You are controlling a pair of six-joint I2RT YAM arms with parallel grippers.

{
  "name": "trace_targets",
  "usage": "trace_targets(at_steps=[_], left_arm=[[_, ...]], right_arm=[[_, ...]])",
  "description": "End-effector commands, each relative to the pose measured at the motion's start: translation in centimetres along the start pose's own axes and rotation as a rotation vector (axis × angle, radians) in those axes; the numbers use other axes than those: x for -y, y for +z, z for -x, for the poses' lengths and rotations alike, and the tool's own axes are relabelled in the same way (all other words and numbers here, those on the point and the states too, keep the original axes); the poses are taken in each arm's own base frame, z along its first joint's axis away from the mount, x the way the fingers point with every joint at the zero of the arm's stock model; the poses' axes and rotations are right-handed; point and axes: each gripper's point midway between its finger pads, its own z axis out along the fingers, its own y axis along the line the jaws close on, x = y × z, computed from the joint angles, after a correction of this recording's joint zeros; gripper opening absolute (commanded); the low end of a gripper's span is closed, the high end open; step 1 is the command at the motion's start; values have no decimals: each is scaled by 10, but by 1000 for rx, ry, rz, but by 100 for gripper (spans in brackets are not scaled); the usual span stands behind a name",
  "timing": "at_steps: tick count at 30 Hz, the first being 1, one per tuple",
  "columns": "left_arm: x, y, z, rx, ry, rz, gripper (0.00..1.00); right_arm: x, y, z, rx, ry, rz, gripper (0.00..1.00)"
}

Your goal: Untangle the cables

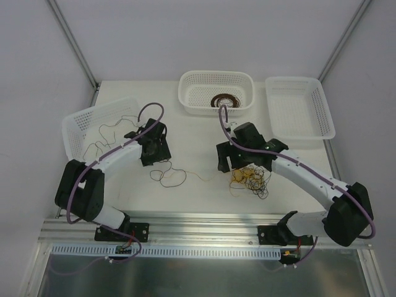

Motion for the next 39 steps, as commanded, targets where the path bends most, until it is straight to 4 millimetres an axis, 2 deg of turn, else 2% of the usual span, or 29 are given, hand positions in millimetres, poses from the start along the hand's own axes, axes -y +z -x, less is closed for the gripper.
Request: trace_targets(at_steps=[1, 6, 9, 12, 13, 15, 16, 20, 23, 24, 26, 28, 29, 31, 33, 34, 36, 37, 39], left_arm=[[12, 14, 19, 49, -75, -5, 65], [11, 34, 22, 55, -95, 37, 54], [9, 40, 24, 64, -91, 59, 46], [3, 46, 24, 73, -83, 89, 30], [1, 48, 21, 70, -76, 97, 20], [-2, 49, 20, 70, -62, 105, 9], [-3, 48, 20, 72, -60, 106, 0], [-1, 33, 28, 113, -17, 77, 0], [6, -1, 50, 207, 23, 15, 0], [10, -24, 62, 265, 24, -29, 0], [19, -57, 83, 354, 55, -88, 0], [29, -110, 110, 484, 62, -172, 0], [31, -129, 119, 530, 90, -193, 0], [37, -187, 144, 660, 95, -263, 0], [39, -225, 156, 735, 143, -292, 0], [43, -258, 169, 802, 142, -326, 0], [44, -287, 178, 855, 186, -339, 0], [45, -317, 188, 916, 183, -363, 0], [43, -341, 197, 971, 209, -359, 0]], right_arm=[[-4, 20, 6, 40, -24, 6, 79], [-4, 49, -6, -3, 19, 0, 80], [-1, 58, -12, -22, 23, -6, 79], [2, 67, -19, -47, 18, -18, 79], [4, 70, -24, -61, 21, -24, 79], [7, 72, -28, -73, 27, -33, 78], [9, 74, -34, -88, 32, -40, 78], [19, 74, -51, -124, 55, -81, 77], [31, 69, -63, -155, 77, -133, 75], [34, 68, -67, -164, 94, -142, 74], [45, 65, -78, -188, 133, -168, 73], [49, 63, -85, -197, 175, -174, 72], [57, 62, -92, -210, 206, -187, 71], [62, 60, -97, -211, 255, -189, 71], [68, 59, -104, -219, 310, -183, 70], [71, 59, -105, -216, 327, -182, 70], [76, 58, -109, -221, 384, -172, 70], [78, 58, -111, -221, 402, -172, 70], [82, 57, -111, -218, 438, -166, 69]])
